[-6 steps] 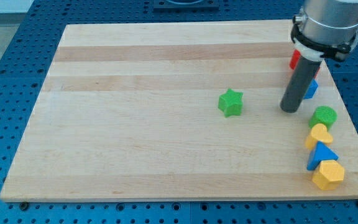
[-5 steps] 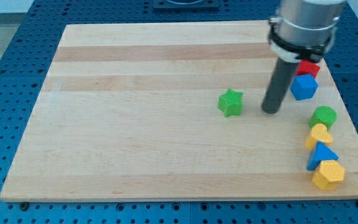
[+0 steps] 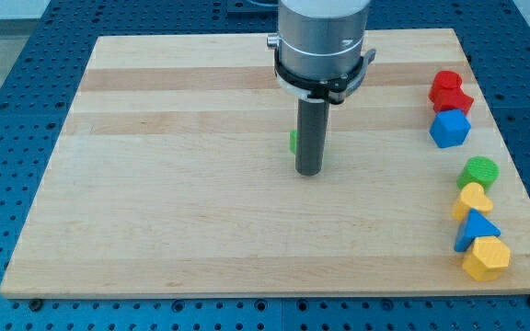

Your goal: Place green star to the center of the board

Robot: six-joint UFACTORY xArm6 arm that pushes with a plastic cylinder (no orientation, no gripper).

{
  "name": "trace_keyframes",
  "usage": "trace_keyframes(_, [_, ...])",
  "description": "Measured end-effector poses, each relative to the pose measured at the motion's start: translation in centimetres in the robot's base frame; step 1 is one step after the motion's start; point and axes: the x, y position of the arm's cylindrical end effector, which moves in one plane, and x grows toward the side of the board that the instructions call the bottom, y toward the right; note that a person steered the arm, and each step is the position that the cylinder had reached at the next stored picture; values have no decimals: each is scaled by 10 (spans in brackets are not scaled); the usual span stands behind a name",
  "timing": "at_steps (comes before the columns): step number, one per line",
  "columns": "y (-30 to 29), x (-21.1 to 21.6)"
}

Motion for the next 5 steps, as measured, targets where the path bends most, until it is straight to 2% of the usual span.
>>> trace_keyframes(3, [17,-7])
trace_keyframes(5, [13,-27])
